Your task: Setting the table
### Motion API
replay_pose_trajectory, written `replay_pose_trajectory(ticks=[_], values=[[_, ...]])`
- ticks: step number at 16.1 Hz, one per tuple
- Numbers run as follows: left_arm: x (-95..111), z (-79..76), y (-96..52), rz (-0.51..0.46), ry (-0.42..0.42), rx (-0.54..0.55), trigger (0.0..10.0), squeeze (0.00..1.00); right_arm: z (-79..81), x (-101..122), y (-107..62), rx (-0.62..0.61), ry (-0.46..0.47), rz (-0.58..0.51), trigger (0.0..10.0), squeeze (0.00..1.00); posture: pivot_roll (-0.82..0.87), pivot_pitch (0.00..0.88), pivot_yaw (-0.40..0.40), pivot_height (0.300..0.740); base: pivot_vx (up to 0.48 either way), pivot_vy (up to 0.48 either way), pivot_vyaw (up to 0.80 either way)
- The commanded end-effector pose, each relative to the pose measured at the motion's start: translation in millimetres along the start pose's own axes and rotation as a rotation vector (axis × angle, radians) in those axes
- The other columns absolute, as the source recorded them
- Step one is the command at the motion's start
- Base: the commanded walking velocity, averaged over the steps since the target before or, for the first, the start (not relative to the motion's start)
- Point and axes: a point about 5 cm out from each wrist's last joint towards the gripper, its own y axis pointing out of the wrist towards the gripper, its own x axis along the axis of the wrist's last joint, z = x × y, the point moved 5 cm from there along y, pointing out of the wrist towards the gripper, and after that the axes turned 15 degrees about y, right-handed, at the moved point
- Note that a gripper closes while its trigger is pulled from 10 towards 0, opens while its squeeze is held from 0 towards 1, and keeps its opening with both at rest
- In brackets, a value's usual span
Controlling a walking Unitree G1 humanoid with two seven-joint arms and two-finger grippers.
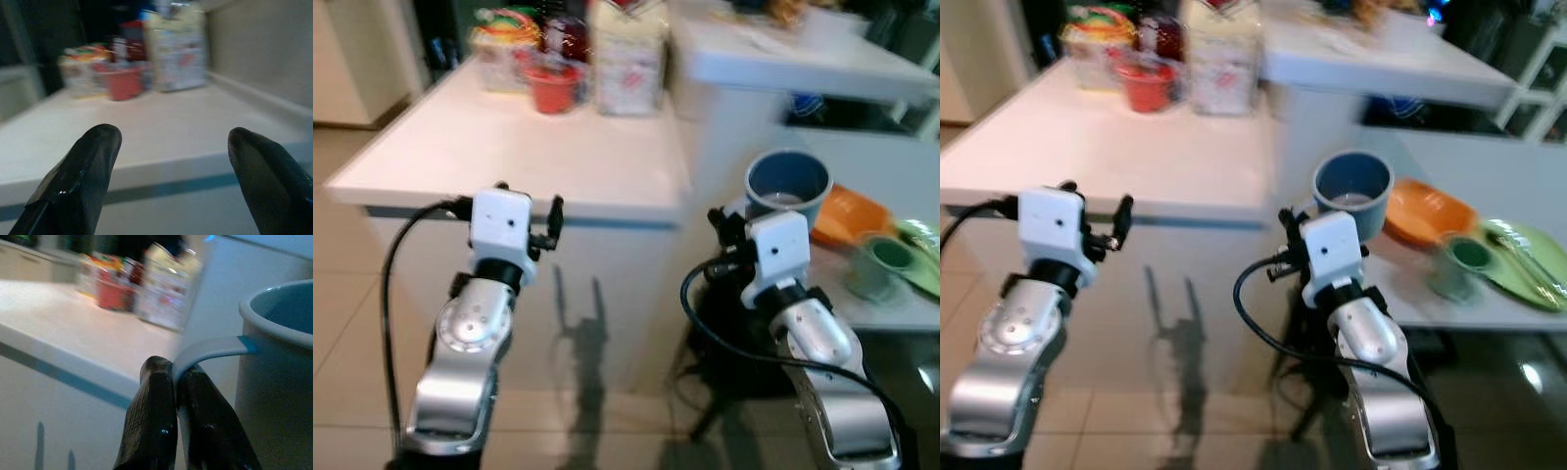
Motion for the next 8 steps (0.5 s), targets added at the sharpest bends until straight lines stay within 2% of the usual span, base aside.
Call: replay_pose_trajectory(ticks=[1, 2, 6, 8], values=[[10, -3.1, 5.0, -0.037, 0.013, -0.005, 10.0, 0.00, -15.8, 4, 0.1, -0.074, 0.000, -0.019, 10.0, 0.00, 0.01, 0.000, -0.047, 0.740, 0.000, -0.379, 0.00], [8, -0.9, 3.7, -0.036, 0.016, -0.003, 10.0, 0.00, -31.1, 7, 0.1, -0.159, 0.022, -0.035, 10.0, 0.00, 0.01, 0.000, -0.045, 0.740, 0.000, -0.375, 0.52], [9, -0.3, 5.2, -0.047, 0.032, -0.005, 10.0, 0.00, -38.9, 12, 1.5, -0.205, 0.016, -0.058, 10.0, 0.00, 0.01, 0.000, -0.037, 0.740, 0.000, -0.375, 0.67], [9, -0.5, 5.4, -0.048, 0.030, -0.004, 10.0, 0.00, -40.5, 15, 2.0, -0.218, 0.047, -0.079, 10.0, 0.00, 0.00, 0.000, -0.034, 0.740, 0.000, -0.375, 0.00]])
